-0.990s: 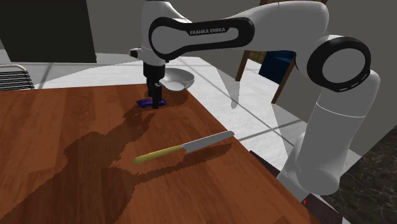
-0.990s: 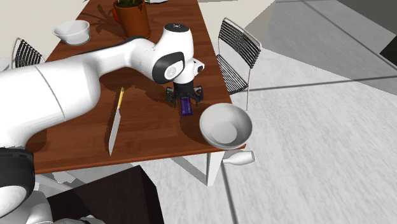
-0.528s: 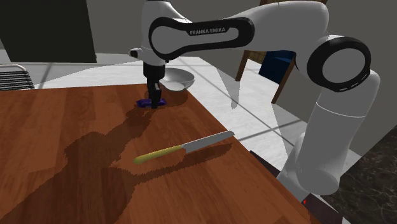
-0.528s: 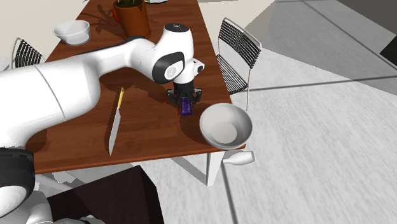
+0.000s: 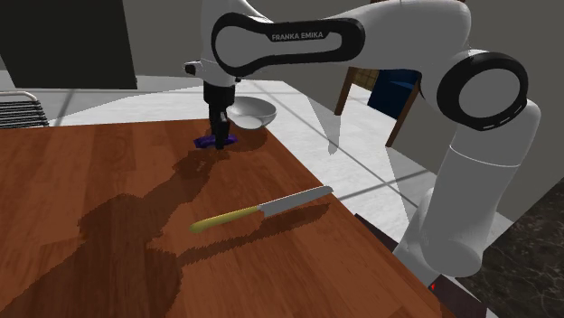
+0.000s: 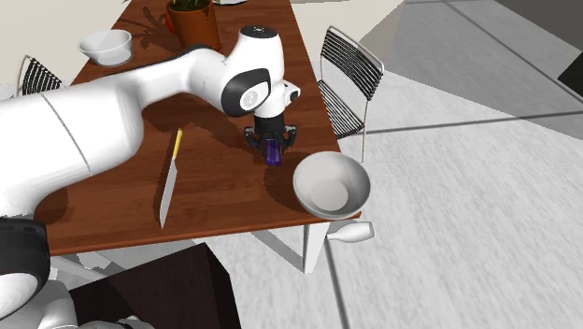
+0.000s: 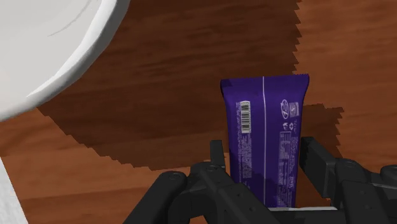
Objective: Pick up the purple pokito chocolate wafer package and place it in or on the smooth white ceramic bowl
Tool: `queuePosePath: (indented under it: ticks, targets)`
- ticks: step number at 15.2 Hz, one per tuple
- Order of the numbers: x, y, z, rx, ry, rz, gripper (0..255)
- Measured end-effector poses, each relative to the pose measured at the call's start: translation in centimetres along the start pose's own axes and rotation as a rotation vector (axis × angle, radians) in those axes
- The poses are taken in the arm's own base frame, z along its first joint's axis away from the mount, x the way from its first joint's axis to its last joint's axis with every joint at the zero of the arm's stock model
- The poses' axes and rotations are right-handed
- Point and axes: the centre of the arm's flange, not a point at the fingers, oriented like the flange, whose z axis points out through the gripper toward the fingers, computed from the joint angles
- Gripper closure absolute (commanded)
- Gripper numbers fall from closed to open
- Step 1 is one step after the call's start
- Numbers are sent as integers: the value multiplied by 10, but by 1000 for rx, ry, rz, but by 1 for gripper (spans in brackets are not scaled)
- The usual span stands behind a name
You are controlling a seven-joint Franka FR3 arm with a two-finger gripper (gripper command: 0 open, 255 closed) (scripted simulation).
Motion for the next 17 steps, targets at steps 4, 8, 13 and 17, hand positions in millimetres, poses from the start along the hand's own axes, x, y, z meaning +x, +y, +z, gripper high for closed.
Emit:
queuePosePath:
  ticks: [4,8,13,17]
  targets:
    - [1,0,-21,0,0,0,255]
    - [1,0,-42,0,0,0,255]
    - [1,1,-68,0,0,0,255]
    - [2,1,-90,0,0,0,255]
